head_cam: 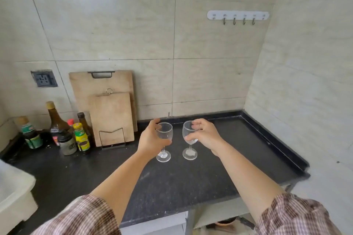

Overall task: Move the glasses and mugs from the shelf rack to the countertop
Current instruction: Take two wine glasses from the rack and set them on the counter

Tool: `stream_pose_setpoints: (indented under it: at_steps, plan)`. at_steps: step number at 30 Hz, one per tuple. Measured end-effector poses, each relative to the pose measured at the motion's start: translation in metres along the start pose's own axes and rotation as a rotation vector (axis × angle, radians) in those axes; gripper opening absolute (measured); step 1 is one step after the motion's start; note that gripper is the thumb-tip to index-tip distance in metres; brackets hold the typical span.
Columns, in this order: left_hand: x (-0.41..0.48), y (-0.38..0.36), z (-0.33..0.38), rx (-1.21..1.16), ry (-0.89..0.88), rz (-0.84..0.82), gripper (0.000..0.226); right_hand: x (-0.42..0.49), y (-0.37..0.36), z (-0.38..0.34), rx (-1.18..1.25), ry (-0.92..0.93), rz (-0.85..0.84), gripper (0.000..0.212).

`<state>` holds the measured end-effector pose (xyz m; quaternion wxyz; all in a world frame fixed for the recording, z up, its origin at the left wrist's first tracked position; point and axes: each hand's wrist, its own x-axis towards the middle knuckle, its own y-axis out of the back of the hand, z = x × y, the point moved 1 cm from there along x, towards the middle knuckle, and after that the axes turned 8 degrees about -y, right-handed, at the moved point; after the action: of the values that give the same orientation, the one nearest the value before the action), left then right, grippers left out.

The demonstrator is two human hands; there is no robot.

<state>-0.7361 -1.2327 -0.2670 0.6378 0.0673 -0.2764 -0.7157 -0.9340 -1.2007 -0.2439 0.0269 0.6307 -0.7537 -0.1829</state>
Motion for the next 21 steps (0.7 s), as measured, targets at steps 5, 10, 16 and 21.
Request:
stream_pose_setpoints:
  at_steps: [5, 10, 16, 21]
  plan:
    - [0.069, -0.050, -0.039, 0.047, 0.048, -0.080, 0.090, 0.082, 0.015, 0.026, -0.038, -0.074, 0.041, 0.068]
    - [0.142, -0.102, -0.078, 0.114, 0.116, -0.081, 0.091, 0.179, 0.026, 0.049, -0.124, -0.096, 0.021, 0.070]
    - [0.225, -0.164, -0.134, 0.188, 0.245, -0.032, 0.089, 0.308, 0.023, 0.090, -0.292, -0.121, -0.090, 0.071]
    - [0.274, -0.197, -0.178, 0.243, 0.311, -0.027, 0.091, 0.389, 0.013, 0.121, -0.339, -0.129, -0.140, 0.069]
